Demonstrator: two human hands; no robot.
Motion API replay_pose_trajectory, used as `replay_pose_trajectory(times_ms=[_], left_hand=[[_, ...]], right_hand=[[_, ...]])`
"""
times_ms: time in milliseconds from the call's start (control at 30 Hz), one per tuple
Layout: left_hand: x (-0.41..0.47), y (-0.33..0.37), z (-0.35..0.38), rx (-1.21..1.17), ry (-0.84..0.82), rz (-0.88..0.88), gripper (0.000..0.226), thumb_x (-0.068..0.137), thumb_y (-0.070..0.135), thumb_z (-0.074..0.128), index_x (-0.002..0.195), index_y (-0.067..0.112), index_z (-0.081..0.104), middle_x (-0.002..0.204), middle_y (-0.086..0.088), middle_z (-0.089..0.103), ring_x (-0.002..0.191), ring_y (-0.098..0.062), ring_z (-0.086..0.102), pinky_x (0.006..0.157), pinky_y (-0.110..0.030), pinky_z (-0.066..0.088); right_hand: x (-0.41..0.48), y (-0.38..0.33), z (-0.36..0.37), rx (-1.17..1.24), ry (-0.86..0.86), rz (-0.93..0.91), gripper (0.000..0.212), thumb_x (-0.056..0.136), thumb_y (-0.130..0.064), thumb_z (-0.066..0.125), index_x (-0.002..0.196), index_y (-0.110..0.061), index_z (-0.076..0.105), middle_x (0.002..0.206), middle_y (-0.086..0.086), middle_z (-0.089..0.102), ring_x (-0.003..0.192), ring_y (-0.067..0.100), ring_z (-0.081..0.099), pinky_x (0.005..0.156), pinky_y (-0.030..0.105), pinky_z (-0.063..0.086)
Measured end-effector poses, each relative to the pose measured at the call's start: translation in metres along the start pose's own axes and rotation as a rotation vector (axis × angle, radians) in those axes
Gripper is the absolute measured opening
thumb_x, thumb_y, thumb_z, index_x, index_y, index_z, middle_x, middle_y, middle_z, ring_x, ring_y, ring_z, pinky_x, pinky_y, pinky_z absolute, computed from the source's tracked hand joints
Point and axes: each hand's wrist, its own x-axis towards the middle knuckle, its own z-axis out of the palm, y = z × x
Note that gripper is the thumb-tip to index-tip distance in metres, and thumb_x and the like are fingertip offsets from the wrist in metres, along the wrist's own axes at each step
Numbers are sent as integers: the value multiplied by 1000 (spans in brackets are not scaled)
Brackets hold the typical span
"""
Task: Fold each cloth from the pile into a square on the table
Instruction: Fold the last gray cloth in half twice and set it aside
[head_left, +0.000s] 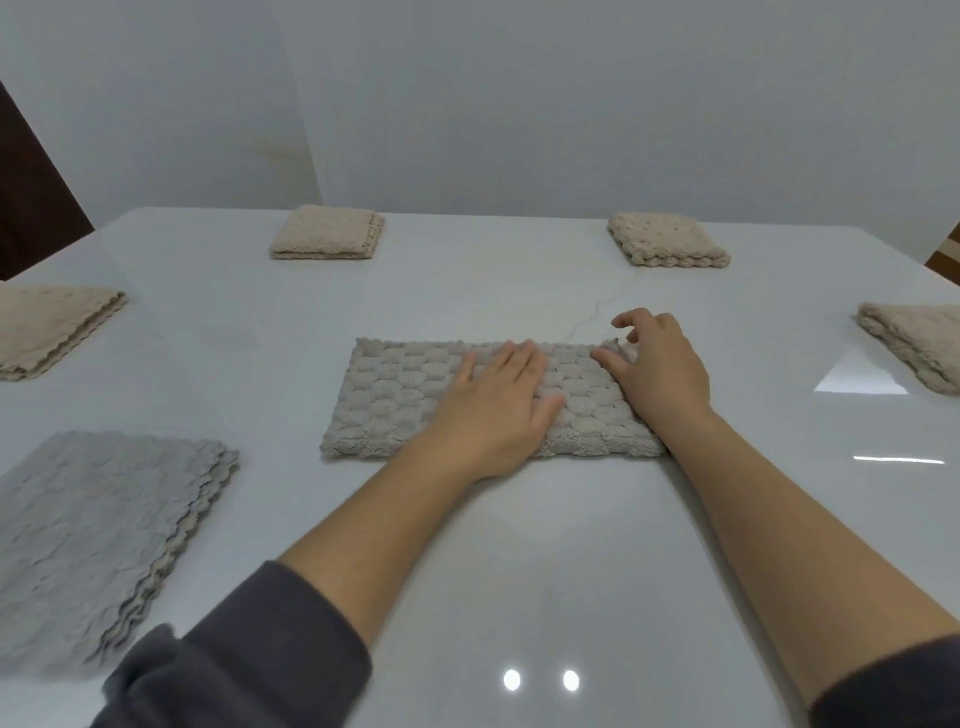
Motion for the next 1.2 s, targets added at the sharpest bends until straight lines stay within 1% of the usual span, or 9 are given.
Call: replay_pose_trajectory(times_ms=[167,333,400,467,567,667,767,933,1200], left_hand=[[-18,-52,-6,26,21,-176,62,100,50,10,155,21,1,162,4,-7,148,-12,-7,120,-45,-4],[-40,-93,-13,11,24,-349,61,101,45,11,155,17,1,162,4,-6,148,-11,-7,120,-44,-3],[-41,-96,-12,18,25,-351,61,101,45,10,155,16,0,162,4,-6,148,-10,-7,120,-45,-4],[-40,-95,-11,32,34,-349,62,101,45,10,155,15,0,162,3,-5,148,-11,-7,119,-46,-4],[-39,-95,-9,42,41,-344,62,101,45,10,155,15,0,162,3,-5,148,-11,-8,119,-48,-6],[-39,-96,-9,44,47,-339,62,101,44,10,155,15,1,162,3,-5,148,-11,-7,119,-49,-7],[-40,-95,-10,37,43,-337,60,102,42,10,155,15,1,162,4,-5,148,-11,-7,118,-49,-7],[-40,-97,-10,23,37,-345,58,101,35,11,154,16,-1,162,4,-7,148,-9,-8,118,-49,-8],[-40,-96,-10,24,35,-350,58,101,35,9,154,17,-3,162,6,-8,147,-8,-9,117,-50,-11]], right_hand=[[1,1,-1,-10,-8,14,42,89,-45,63,123,-23,53,123,5,52,107,23,54,80,40,47],[-1,-1,-3,-7,-3,15,42,89,-46,63,123,-22,53,120,4,53,106,22,54,81,41,48],[-1,-1,-3,13,-28,27,43,89,-46,63,123,-22,53,120,4,54,107,22,54,83,41,47],[0,-2,-8,62,-52,44,45,89,-47,61,126,-21,53,123,5,54,112,22,53,92,43,45],[-1,-18,-22,58,-9,-6,46,98,-43,46,137,-18,48,139,6,50,129,25,44,107,47,32],[-11,-68,-23,-72,-125,-198,51,104,-34,32,150,-13,29,159,5,26,147,22,18,117,43,14],[-27,-121,8,-193,-346,-360,56,105,-34,19,155,-11,6,164,2,-3,150,21,-7,120,47,-2],[-47,-127,48,-288,-480,-353,60,104,-40,13,155,-11,1,163,3,-6,150,21,-10,120,50,-6],[-47,-97,36,-297,-436,-281,64,102,-47,13,156,-15,2,164,1,-4,150,22,-10,119,51,-7]])
